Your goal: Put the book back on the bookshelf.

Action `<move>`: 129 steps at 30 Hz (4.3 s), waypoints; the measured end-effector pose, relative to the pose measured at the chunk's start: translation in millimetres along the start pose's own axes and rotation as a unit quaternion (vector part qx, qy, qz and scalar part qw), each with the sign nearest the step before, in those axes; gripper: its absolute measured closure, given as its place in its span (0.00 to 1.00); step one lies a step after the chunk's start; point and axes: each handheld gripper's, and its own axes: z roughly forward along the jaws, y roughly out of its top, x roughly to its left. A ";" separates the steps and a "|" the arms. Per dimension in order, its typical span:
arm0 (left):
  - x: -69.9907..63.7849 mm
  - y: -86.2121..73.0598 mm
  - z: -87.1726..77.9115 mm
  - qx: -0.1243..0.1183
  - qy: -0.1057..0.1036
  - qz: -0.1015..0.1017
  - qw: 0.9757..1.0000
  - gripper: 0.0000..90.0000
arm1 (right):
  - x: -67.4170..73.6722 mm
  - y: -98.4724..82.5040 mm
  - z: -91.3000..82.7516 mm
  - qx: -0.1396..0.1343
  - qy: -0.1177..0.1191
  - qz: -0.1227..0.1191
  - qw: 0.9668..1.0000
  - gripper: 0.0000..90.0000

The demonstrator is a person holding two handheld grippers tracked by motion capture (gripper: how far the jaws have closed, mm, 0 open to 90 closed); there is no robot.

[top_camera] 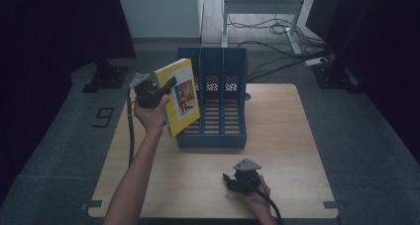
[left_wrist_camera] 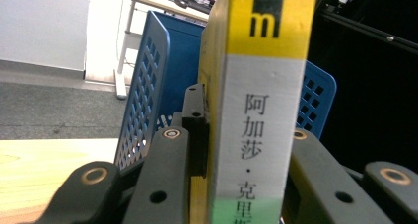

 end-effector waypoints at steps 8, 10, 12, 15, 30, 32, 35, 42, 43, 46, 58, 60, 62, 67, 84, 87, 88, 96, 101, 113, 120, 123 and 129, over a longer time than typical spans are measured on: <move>2.1 -2.2 8.3 0.006 0.000 -0.001 1.000 0.83 | 0.0 0.0 0.0 0.000 0.000 0.000 1.000 0.36; 3.3 -3.5 10.9 0.009 0.002 0.001 1.000 0.83 | 0.0 0.0 0.0 0.000 0.000 0.000 1.000 0.36; 4.1 -4.6 13.7 0.010 0.007 0.003 1.000 0.83 | 0.0 0.0 0.0 0.000 0.000 0.000 1.000 0.36; 4.7 -5.0 15.4 0.009 0.011 0.005 1.000 0.83 | 0.0 0.0 -0.1 0.000 0.000 0.000 1.000 0.36; 12.5 3.0 9.3 -0.001 0.021 0.005 1.000 0.83 | 0.0 0.0 -0.1 0.000 0.000 -0.001 1.000 0.36; 13.3 5.3 7.9 -0.003 0.023 0.005 1.000 0.83 | 0.0 0.0 -0.1 0.000 0.000 0.000 1.000 0.36; 13.4 7.2 7.4 -0.005 0.026 0.007 1.000 0.83 | 0.1 0.0 -0.1 0.000 0.000 0.000 1.000 0.36; 9.8 10.7 13.4 -0.007 0.032 0.015 0.999 0.83 | -0.1 0.0 0.0 0.000 0.000 -0.001 1.000 0.36; 9.3 11.0 15.0 -0.007 0.033 0.016 0.999 0.83 | -0.1 0.0 0.0 0.000 0.000 -0.001 1.000 0.36; 9.1 11.2 19.5 -0.010 0.034 0.015 0.999 0.83 | -0.1 0.0 0.0 0.000 0.000 -0.001 1.000 0.36; 10.0 4.4 42.0 -0.006 0.046 0.015 0.999 0.83 | -0.1 -0.1 -0.1 0.001 0.001 -0.001 1.000 0.35; 9.6 2.6 45.8 -0.004 0.048 0.016 0.999 0.83 | -0.1 -0.1 -0.1 0.000 0.001 -0.001 1.000 0.35; 9.4 1.8 46.8 -0.004 0.049 0.017 0.999 0.83 | -0.1 -0.1 -0.1 0.001 0.001 -0.001 1.000 0.35; 8.9 -2.1 51.4 0.001 0.053 0.023 0.998 0.83 | -0.1 -0.1 -0.1 0.001 0.001 -0.001 1.000 0.35; 12.1 -21.5 71.4 0.010 0.053 0.020 0.998 0.83 | 0.0 -0.1 -0.1 0.000 0.001 -0.001 1.000 0.35; 11.4 -22.9 72.9 0.008 0.053 0.019 0.998 0.83 | 0.0 -0.1 -0.1 0.000 0.001 -0.001 1.000 0.35; 10.8 -23.7 73.6 0.008 0.054 0.019 0.998 0.83 | 0.0 -0.1 -0.1 0.000 0.001 -0.001 1.000 0.35; 5.0 -29.9 80.9 0.012 0.051 0.021 0.998 0.83 | 0.0 -0.1 -0.1 0.000 0.002 -0.001 1.000 0.35; 3.7 -33.5 84.8 0.016 0.055 0.024 0.998 0.82 | 0.0 -0.1 0.0 0.000 0.002 -0.001 1.000 0.35; 1.7 -39.8 87.5 0.018 0.058 0.025 0.998 0.82 | 0.1 -0.1 0.0 0.000 0.002 -0.001 1.000 0.35; 3.1 -46.8 88.8 0.023 0.058 0.025 0.998 0.82 | 0.1 -0.1 0.0 0.000 0.002 -0.001 1.000 0.35; 1.5 -47.1 88.2 0.025 0.055 0.028 0.998 0.82 | 0.1 0.0 0.0 0.001 0.002 -0.001 1.000 0.35; 0.1 -50.8 81.8 0.023 0.046 0.023 0.998 0.80 | 0.2 0.0 0.0 0.000 0.001 -0.002 1.000 0.35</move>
